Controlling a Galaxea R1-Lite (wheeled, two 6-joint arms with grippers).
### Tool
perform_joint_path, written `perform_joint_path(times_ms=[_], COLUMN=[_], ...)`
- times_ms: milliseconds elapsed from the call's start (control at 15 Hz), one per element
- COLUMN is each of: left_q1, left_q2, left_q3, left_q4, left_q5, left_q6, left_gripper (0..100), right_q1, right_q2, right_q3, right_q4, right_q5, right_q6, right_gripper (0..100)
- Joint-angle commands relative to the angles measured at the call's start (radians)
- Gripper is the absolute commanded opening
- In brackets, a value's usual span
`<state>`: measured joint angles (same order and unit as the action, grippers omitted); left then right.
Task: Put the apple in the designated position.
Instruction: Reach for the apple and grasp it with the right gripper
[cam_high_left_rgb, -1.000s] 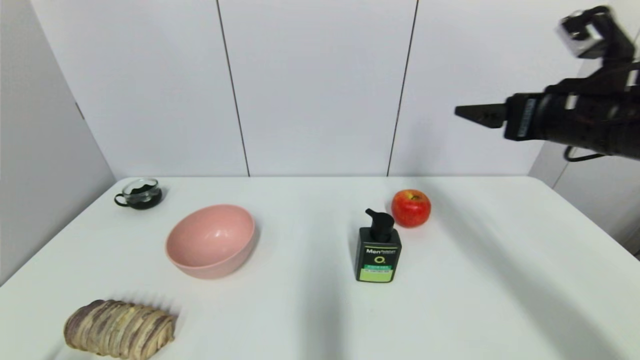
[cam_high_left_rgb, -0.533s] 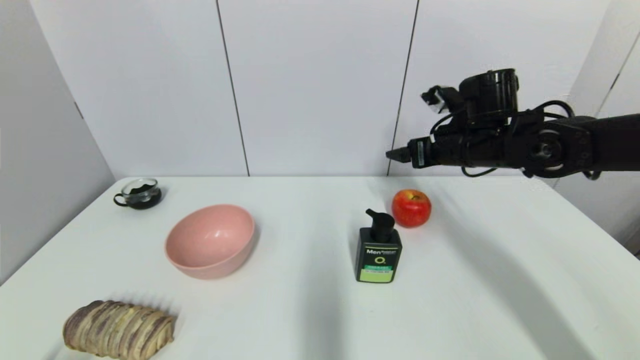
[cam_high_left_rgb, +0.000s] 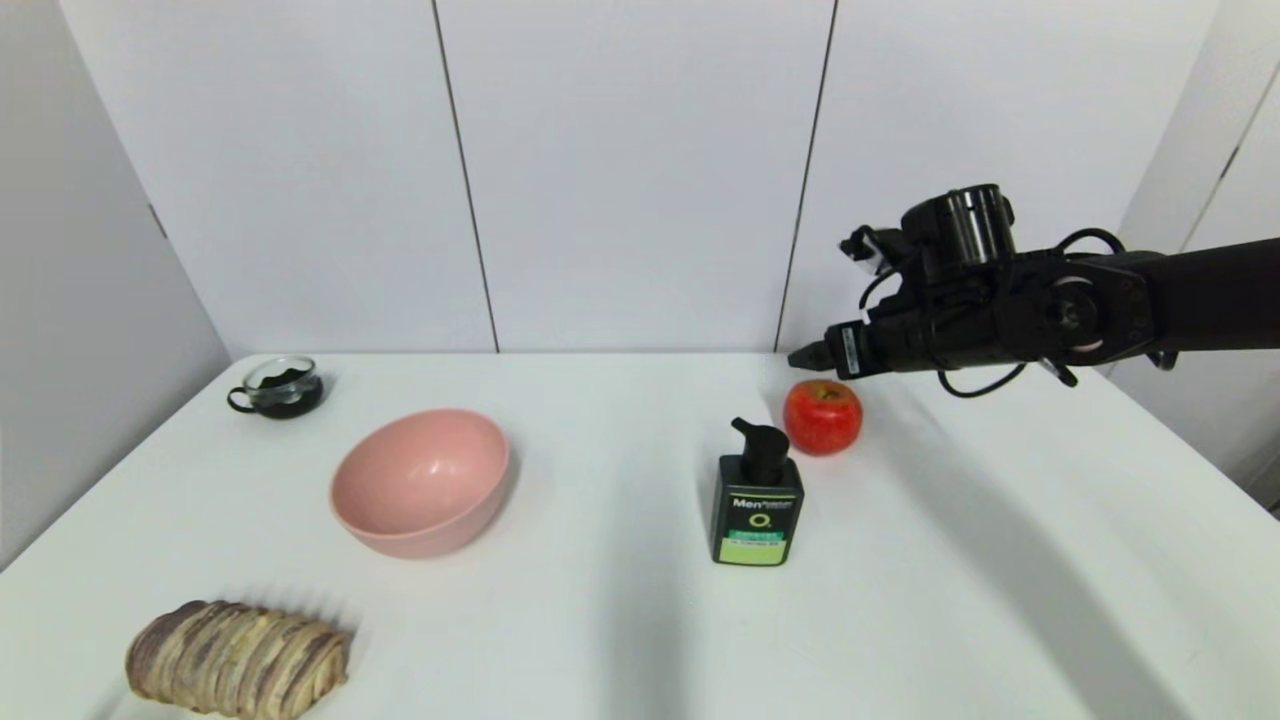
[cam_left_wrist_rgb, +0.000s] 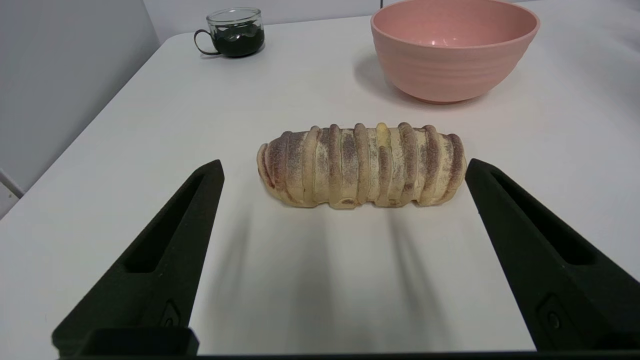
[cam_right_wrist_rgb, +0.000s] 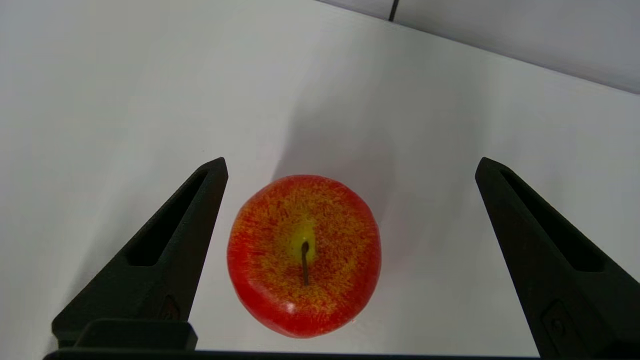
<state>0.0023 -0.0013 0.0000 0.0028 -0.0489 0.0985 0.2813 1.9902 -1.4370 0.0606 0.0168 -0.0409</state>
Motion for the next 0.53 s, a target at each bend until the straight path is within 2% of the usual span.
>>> perform_joint_path(times_ms=[67,533], left_q1=[0.001,0.001], left_q2=[0.001,0.001], left_q3=[0.0,0.0], left_q4=[0.0,0.0], left_q5=[0.0,0.0], left_q6=[0.0,0.001], left_gripper=[100,100], right_q1=[-0.001,0.003], right_q2=[-0.002,-0.008], right_q3=[0.03,0.099], right_q4=[0.013,0.018], right_q5=[0.009,0.023], right_q6=[-0.001,0.001], right_gripper=[100,100])
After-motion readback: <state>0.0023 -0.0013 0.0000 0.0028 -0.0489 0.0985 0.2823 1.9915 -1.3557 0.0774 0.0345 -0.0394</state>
